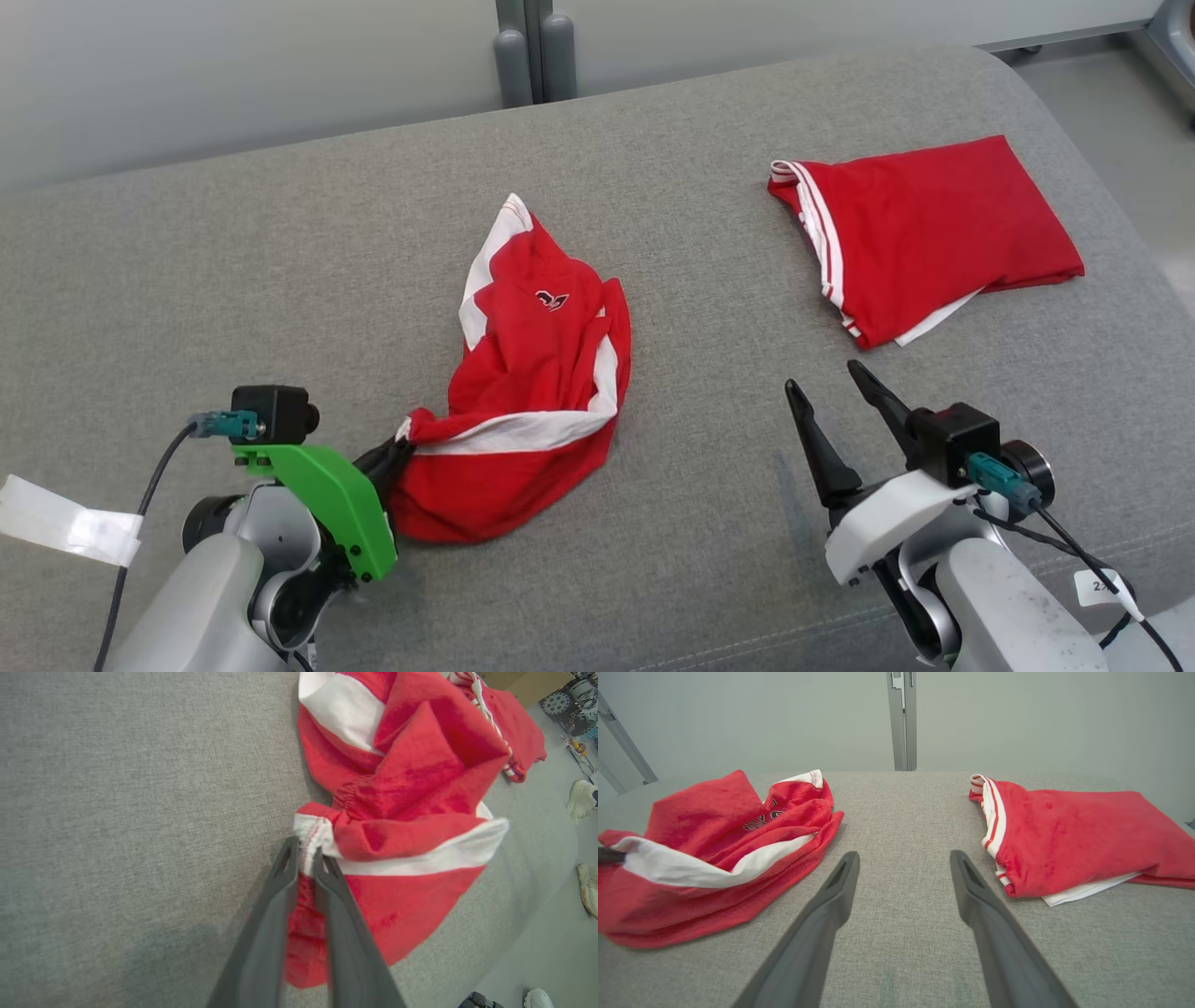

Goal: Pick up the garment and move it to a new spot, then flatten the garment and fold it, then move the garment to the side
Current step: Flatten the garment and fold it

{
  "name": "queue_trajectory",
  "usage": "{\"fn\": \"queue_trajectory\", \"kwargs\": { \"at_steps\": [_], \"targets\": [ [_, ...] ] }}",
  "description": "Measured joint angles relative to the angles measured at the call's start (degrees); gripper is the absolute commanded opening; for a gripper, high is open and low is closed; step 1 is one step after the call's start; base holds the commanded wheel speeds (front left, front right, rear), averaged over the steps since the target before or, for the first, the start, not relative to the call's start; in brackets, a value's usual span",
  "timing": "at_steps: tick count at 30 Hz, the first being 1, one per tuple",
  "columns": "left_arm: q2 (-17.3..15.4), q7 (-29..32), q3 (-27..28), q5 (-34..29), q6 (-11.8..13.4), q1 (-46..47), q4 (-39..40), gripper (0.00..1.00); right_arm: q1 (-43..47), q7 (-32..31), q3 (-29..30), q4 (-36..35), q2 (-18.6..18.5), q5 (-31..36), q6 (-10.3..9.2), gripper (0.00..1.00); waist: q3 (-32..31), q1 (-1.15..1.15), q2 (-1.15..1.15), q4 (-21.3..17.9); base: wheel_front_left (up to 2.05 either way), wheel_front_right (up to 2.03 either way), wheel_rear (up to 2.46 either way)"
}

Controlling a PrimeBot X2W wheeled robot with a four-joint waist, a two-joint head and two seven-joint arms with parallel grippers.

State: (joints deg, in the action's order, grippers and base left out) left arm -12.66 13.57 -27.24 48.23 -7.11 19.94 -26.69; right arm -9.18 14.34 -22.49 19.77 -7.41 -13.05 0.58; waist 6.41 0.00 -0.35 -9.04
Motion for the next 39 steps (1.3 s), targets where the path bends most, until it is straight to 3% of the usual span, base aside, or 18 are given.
{"fn": "queue_trajectory", "kwargs": {
  "at_steps": [6,16,21,30,39],
  "targets": [
    [-0.8,-1.2,-0.8,0.0,0.0,0.0,1.1,0.0,0.0,0.0,0.9,-0.4,0.0,0.0,-0.16,1.0,-0.2,0.0,0.0,0.8,0.0,0.0,0.0],
    [-3.2,-12.2,3.2,-4.1,0.0,1.0,5.4,0.0,0.0,0.0,1.5,-0.6,0.0,-0.1,-0.15,1.0,-1.6,0.0,0.0,3.2,0.0,0.0,0.0],
    [-3.1,-19.1,8.0,-5.0,4.1,-1.6,6.8,0.0,-0.2,0.0,0.7,-0.4,-0.4,-0.1,0.93,1.0,-2.4,0.0,0.0,5.2,0.0,0.0,0.0],
    [2.0,-23.4,12.2,-2.0,12.5,-10.6,1.2,0.0,-1.5,-2.6,-4.0,2.4,0.2,-0.5,4.42,1.0,-3.0,0.0,0.0,9.1,0.0,0.0,0.0],
    [5.0,-24.8,10.3,-1.6,12.2,-12.0,0.7,0.0,-8.0,-7.1,-4.7,7.1,0.8,-2.5,5.48,1.0,-2.8,0.0,0.0,12.3,0.0,0.0,0.0]
  ]
}}
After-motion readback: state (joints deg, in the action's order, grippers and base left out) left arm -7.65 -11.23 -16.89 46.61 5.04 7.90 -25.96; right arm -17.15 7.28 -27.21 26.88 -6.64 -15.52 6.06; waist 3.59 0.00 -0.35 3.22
